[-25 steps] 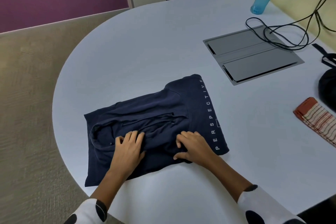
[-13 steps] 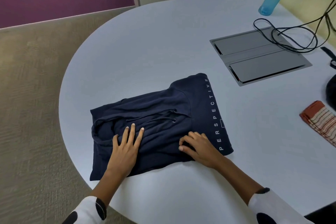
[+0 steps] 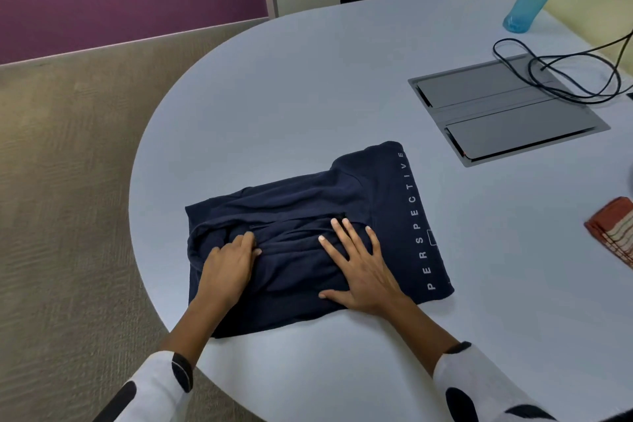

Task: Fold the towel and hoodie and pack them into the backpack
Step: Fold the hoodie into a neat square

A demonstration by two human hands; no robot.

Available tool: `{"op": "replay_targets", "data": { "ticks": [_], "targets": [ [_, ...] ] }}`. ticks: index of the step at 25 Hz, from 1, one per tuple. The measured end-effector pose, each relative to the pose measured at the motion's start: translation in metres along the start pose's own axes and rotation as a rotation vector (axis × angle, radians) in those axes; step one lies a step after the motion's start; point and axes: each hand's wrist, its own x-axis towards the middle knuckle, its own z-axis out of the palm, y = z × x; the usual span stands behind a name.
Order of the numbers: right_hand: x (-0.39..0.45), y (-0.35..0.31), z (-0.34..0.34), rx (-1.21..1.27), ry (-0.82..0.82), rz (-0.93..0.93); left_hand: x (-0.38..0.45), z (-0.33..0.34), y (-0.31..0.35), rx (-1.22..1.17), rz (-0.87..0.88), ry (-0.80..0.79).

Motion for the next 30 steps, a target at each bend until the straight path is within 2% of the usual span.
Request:
{"op": "replay_targets", "data": {
  "ticks": [5, 10, 12, 15, 17, 20, 23, 25, 27, 30],
  "targets": [
    [-0.004, 0.002, 0.004, -0.043, -0.014, -0.087, 0.009, 0.001, -0.025, 0.115, 0.009, 0.061],
    [-0.002, 0.009, 0.008, -0.036, -0.118, -0.179, 0.011, 0.003, -0.033, 0.211, -0.021, 0.092],
    [0.001, 0.01, 0.007, 0.008, -0.16, -0.173, 0.01, 0.005, -0.028, 0.233, -0.036, 0.163],
    [0.005, 0.011, 0.0, 0.124, -0.195, -0.115, 0.003, 0.005, -0.023, 0.187, -0.043, 0.356],
    [0.009, 0.013, -0.008, 0.164, -0.097, -0.023, 0.0, -0.002, -0.007, 0.093, 0.054, 0.4],
    [0.013, 0.019, -0.012, 0.031, 0.086, 0.065, 0.003, -0.002, 0.016, 0.077, 0.163, 0.258],
    [0.008, 0.027, -0.009, 0.011, 0.194, 0.131, 0.0, 0.015, 0.002, 0.074, 0.05, 0.117],
    [0.007, 0.036, -0.011, 0.037, 0.251, 0.246, -0.008, 0.026, -0.013, 0.078, -0.019, 0.008],
    [0.012, 0.048, -0.017, 0.003, 0.199, 0.358, -0.013, 0.031, -0.021, 0.075, -0.046, -0.073],
    [0.019, 0.073, -0.016, -0.087, 0.085, 0.43, -0.012, 0.032, -0.024, 0.053, -0.055, -0.102]
  ]
}}
